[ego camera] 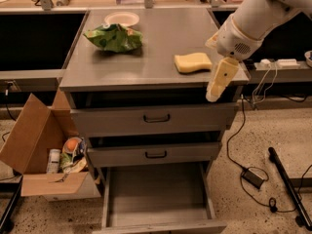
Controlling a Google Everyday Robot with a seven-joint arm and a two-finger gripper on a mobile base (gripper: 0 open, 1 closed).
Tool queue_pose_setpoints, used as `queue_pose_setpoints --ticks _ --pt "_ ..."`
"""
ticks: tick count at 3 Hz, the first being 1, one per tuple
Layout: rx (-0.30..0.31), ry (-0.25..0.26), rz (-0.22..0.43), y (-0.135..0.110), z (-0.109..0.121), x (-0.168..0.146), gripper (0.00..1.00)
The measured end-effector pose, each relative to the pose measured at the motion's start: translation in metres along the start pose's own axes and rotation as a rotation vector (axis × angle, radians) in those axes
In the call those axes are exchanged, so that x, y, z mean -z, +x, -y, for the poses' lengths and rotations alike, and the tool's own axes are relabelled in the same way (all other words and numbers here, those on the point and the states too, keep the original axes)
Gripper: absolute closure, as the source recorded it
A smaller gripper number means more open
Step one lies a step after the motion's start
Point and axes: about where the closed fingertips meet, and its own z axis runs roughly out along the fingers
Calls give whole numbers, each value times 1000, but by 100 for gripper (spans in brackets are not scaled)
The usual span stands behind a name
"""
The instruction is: Place sponge into bottom drawer
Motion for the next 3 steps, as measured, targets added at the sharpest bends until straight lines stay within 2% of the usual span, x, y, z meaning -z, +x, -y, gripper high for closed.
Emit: queue_pose_setpoints --ticks 1,3 --pt "-45 21 49 13 27 -8 0" --pt "-182 13 209 36 81 -30 0"
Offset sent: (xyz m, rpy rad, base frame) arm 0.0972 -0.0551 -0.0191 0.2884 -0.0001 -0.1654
